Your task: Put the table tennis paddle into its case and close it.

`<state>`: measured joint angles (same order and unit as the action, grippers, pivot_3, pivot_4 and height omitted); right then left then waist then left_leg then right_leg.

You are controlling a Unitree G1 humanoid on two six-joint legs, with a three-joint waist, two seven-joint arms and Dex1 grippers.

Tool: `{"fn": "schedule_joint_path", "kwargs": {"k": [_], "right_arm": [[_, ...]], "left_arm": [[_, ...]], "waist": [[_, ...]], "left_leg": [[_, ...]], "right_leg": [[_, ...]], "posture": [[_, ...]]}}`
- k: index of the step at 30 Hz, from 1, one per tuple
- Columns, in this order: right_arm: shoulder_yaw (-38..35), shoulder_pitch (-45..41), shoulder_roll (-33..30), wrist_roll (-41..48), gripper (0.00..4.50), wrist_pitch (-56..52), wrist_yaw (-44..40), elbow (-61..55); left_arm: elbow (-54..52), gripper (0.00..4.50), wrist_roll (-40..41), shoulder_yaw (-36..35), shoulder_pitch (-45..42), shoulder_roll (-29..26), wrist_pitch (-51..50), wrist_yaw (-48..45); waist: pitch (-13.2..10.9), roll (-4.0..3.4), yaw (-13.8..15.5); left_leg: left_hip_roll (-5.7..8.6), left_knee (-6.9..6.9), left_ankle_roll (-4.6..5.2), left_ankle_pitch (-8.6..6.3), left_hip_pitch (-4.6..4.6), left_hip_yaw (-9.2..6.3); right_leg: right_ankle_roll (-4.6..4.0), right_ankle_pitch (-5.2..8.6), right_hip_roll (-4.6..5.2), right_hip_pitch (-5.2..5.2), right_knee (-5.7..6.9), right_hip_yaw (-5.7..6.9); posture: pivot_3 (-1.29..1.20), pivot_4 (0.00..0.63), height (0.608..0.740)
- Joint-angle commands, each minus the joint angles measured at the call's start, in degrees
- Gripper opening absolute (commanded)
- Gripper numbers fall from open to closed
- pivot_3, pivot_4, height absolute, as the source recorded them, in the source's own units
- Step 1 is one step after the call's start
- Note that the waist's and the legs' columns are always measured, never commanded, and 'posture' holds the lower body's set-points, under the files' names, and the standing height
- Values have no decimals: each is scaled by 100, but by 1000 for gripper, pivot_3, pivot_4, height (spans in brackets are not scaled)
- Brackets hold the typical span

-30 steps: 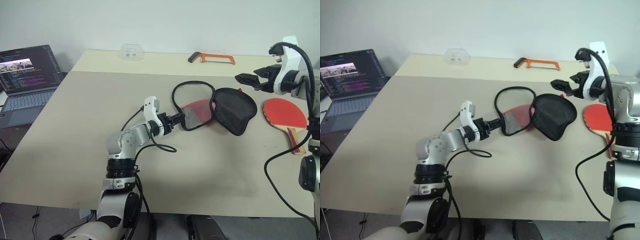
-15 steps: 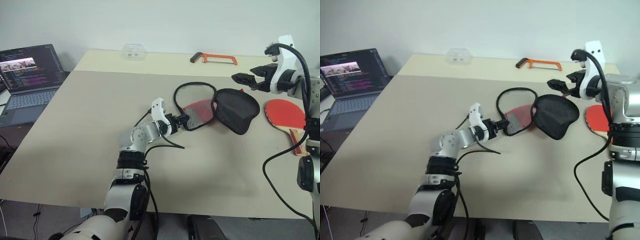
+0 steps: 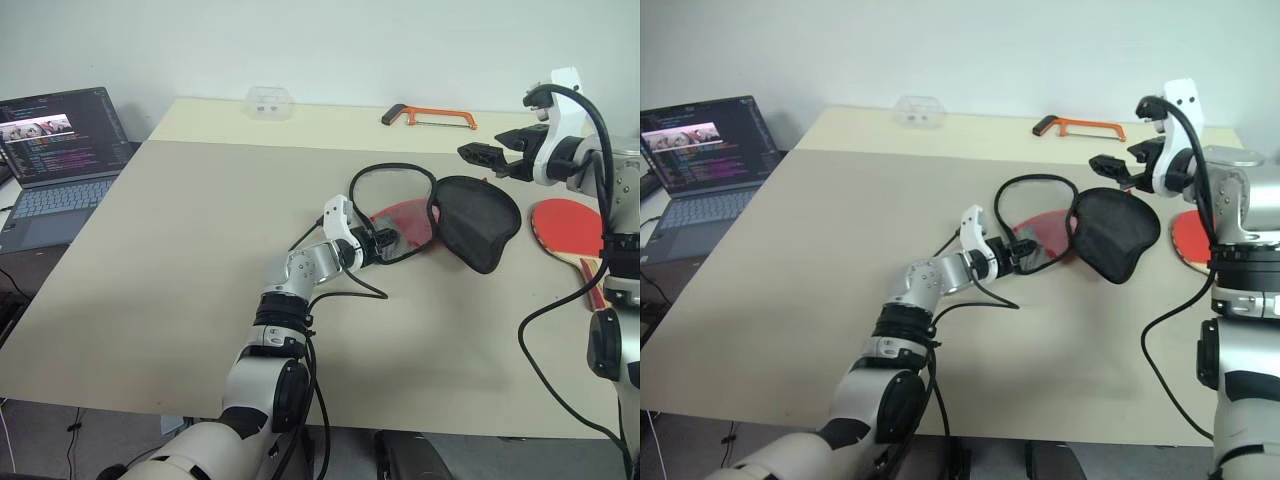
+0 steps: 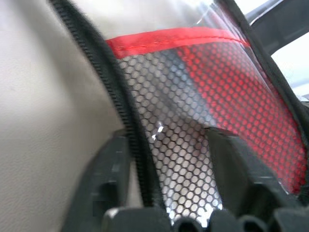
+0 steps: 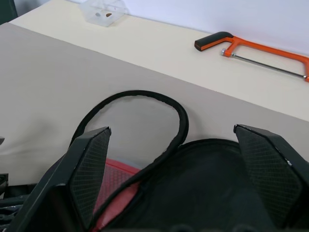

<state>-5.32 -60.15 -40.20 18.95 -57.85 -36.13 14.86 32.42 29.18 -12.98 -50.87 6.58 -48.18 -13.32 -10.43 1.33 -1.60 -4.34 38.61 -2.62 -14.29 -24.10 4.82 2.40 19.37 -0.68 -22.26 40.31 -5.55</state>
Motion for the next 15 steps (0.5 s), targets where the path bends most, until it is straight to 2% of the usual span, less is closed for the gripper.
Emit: {"fn": "schedule_joint_path", "kwargs": {"k": [1,4,15], "right_arm": [[-26,-223,-36,-49,4500,192,1,-38],[-5,-262,-1,-71,4500,261,-8,25],[-13,-476,130,-168,4500,570,-3,333]], "left_arm": [[-233,1067,130,37,-105,128,17,-93],[-322,8,104,10,-104,36,51,-65],[-734,8,74,22,-219,-11,223,79]], "waist": [[0,0,-1],[0,0,-6],[0,0,-7]], "left_leg": [[0,-1,0,0,0,0],[0,-3,0,0,0,0],[0,-18,-1,0,0,3]], "right_leg": [[0,0,0,0,-1,0],[0,0,0,0,-2,0],[0,0,1,-2,-11,-1]], "posture": [[0,150,740],[0,150,740],[0,150,740]]}}
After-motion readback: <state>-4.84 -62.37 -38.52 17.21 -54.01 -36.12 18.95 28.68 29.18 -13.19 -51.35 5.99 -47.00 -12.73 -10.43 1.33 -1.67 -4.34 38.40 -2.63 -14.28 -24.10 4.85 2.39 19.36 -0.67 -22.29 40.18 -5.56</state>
